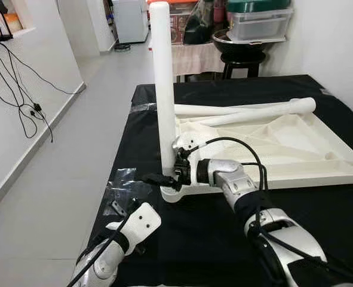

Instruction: Building children table

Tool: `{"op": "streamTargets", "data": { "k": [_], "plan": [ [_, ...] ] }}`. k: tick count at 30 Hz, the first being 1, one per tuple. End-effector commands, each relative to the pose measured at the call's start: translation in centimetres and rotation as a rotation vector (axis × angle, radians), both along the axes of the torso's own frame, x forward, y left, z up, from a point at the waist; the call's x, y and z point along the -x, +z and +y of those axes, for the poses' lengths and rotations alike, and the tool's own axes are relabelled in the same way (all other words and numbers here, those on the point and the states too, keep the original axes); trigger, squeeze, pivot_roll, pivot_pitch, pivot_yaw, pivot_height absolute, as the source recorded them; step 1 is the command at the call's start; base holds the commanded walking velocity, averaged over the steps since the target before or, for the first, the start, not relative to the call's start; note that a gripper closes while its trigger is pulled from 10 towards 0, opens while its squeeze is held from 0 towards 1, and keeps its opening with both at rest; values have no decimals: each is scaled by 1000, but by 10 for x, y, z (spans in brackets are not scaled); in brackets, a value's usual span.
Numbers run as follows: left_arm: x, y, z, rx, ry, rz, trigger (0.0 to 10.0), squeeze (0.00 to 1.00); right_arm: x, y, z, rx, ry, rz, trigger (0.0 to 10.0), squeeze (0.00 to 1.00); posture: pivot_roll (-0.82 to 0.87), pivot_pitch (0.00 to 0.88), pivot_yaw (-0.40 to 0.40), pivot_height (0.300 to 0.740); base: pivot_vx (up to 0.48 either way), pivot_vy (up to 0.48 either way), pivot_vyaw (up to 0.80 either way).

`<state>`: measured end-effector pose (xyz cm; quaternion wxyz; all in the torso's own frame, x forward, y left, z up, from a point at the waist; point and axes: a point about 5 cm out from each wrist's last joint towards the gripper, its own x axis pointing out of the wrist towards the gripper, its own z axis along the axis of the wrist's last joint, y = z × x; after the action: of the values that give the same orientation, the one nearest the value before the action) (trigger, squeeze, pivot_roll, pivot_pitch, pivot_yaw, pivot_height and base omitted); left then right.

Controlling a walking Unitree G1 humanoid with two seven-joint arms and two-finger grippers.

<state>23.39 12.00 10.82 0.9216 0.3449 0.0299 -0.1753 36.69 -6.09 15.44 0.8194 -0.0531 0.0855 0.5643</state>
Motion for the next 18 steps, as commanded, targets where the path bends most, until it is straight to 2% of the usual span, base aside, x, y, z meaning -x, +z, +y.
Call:
{"op": "streamTargets", "data": {
  "k": [1,8,11,14,15,16,17,18],
  "plan": [
    [1,0,0,-17,3,-3,10000,0,3,-4,10,32,48,12,0,0,-34,0,28,740,0,0,0],
    [2,0,0,-16,2,-3,10000,0,2,-3,7,19,57,20,0,0,-44,0,36,740,0,0,0],
    [4,1,-2,-16,2,-4,10000,0,1,-6,2,83,36,-35,0,0,-52,0,27,740,0,0,0],
    [4,1,-2,-16,1,-5,10000,0,0,-5,2,96,22,-55,0,0,-52,0,27,740,0,0,0],
    [4,1,-2,-16,1,-5,10000,0,-2,-6,1,111,-46,-75,0,0,-58,0,21,740,0,0,0],
    [5,1,-1,-15,1,-5,10000,0,-14,-4,-3,65,-400,-112,0,0,-67,0,13,740,0,0,0],
    [5,1,-1,-15,1,-5,10000,0,-19,-6,-14,9,-760,-120,0,0,-71,0,12,740,0,0,0],
    [6,2,0,-15,1,-6,10000,0,-6,-15,-10,-24,-845,-99,0,0,-72,0,23,740,0,0,0]
  ]
}}
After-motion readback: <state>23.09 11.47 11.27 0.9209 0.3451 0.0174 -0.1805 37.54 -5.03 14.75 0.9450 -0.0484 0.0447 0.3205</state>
